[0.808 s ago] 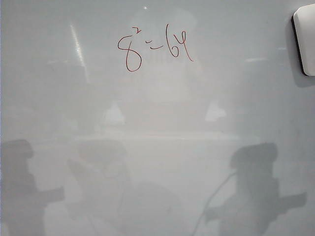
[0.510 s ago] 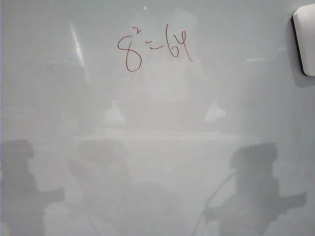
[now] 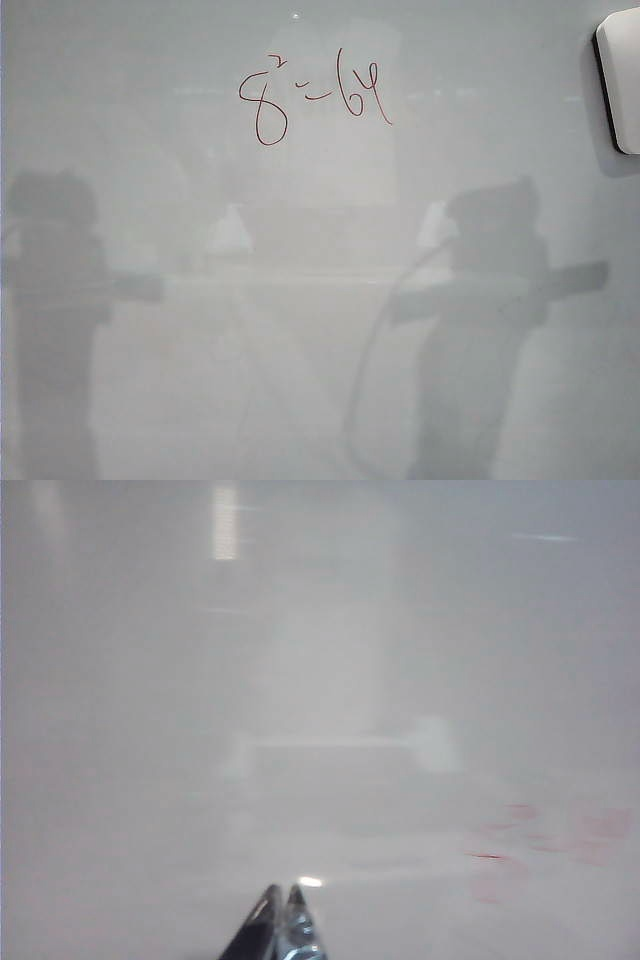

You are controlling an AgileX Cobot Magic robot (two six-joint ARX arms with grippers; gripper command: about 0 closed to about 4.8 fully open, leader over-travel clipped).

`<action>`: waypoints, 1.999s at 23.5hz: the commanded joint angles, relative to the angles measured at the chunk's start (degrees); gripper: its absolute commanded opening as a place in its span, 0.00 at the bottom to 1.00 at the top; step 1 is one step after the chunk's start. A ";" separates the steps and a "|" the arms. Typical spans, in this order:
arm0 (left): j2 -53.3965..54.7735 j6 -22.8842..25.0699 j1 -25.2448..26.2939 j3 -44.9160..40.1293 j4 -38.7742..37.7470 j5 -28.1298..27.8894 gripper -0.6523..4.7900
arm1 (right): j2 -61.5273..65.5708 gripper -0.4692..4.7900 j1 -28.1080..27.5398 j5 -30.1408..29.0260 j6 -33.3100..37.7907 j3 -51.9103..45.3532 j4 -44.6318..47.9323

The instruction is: Grab the whiteboard eraser that is attached to the surface of the whiteboard and use it to clean the writing on the whiteboard.

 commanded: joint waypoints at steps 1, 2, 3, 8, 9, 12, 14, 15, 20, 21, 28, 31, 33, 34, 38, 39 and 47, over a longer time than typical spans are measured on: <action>7.69 -2.45 -0.09 9.77 -18.43 14.56 0.11 | 1.16 0.12 0.15 -3.43 3.52 12.39 -11.45; 10.62 -2.69 -0.09 12.33 -21.97 19.47 0.11 | 2.10 0.22 0.37 -4.44 3.63 15.54 -12.20; 12.37 -2.80 -0.09 13.35 -22.75 21.64 0.11 | 2.84 0.23 0.39 -5.14 3.56 17.29 -14.01; 14.73 -2.64 -0.11 14.16 -21.73 25.00 0.11 | 11.98 0.26 -0.46 -3.58 -6.80 20.52 -24.37; 14.80 -2.45 -0.09 14.16 -21.53 25.05 0.11 | 14.05 0.27 -0.83 -2.03 -7.39 20.39 -24.20; 14.64 -2.54 -0.09 14.16 -21.24 25.73 0.11 | 20.31 0.28 -1.05 2.69 -7.17 17.55 -14.53; 14.53 -2.73 -0.09 14.16 -21.31 26.05 0.11 | 22.38 0.38 -1.03 3.21 -7.21 15.02 -8.37; 14.53 -2.73 -0.09 14.16 -21.33 26.16 0.11 | 23.32 0.45 -1.03 3.19 -7.23 13.88 -5.88; 14.56 -2.71 -0.09 14.16 -21.31 26.14 0.11 | 29.79 0.78 -1.03 3.34 -7.30 6.82 6.49; 14.56 -2.71 -0.09 14.16 -21.31 26.14 0.11 | 31.32 0.78 -1.03 4.50 -7.30 5.55 9.51; 14.58 -2.51 -0.02 14.16 -20.94 25.46 0.11 | 48.11 0.78 -1.03 8.33 -7.50 1.18 29.66; 14.58 -2.49 0.00 14.16 -20.92 25.46 0.11 | 52.19 0.78 -1.01 8.28 -7.52 1.22 34.91; 14.58 -2.51 -0.02 14.16 -20.94 25.49 0.11 | 53.94 0.78 -1.01 8.48 -7.50 1.22 36.89; 14.58 -2.51 -0.02 14.16 -20.96 25.49 0.11 | 54.88 0.78 -1.01 8.46 -7.50 1.25 37.81; 14.58 -2.51 -0.02 14.16 -20.94 25.46 0.11 | 58.40 0.78 -1.01 8.57 -7.56 1.29 42.45; 14.58 -2.51 -0.02 14.16 -20.96 25.46 0.11 | 58.71 0.78 -1.01 8.55 -7.56 1.29 43.06; 14.58 -2.49 -0.02 14.16 -21.11 25.24 0.11 | 63.65 0.78 -0.22 9.51 -7.76 3.52 43.91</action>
